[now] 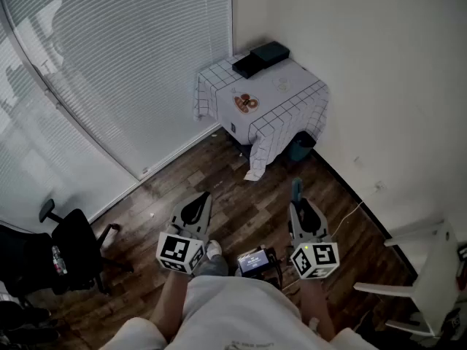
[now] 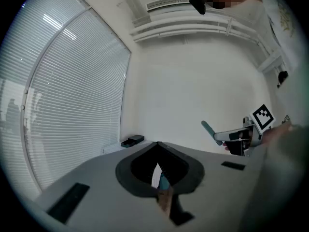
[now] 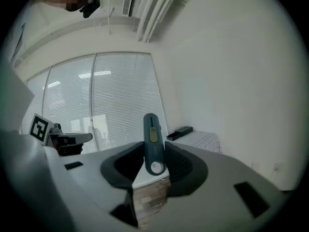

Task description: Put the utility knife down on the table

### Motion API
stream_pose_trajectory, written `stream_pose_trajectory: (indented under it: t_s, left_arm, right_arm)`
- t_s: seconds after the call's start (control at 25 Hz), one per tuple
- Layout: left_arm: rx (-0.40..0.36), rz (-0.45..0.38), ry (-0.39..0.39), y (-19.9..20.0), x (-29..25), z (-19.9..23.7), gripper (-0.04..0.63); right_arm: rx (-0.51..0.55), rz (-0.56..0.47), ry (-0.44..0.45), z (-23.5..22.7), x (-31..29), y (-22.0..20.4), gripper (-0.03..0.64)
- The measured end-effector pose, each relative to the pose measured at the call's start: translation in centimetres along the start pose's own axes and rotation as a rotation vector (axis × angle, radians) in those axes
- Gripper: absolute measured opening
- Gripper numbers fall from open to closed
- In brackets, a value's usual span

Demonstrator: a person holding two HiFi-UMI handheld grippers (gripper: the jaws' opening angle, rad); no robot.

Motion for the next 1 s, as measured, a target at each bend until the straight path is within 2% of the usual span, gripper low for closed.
stream_pose_trajectory:
  t_s: [0.4,0.6,1.0]
  left_arm:
    - [-0.009,-0.006,-0.001,0.2,-0.2,-1.5,0.008]
    - [-0.012,-0.011,-0.007,0.5,-0.7,-1.6,0.008]
    - [0.004,-0.007,-0.029,0.1,-4.3,0.0,0.008]
  right_arm:
    - [0.004,-0.006,0.005,-1.2,0.8,0.0,0.14]
    - [-0.033,-0.019,0.008,-1.7,0.9,0.1,0.14]
    - [-0.031,0.003,-0.029,-3.1,-1.6,0.1,0.14]
Point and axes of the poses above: the fingertips, and each gripper's own axes: x backward along the fingers, z to its left, y out of its top, the point moved 8 cm from there along x, backward along the fingers, and after that the axes turned 4 degrees about y, right-handed, at the moved point
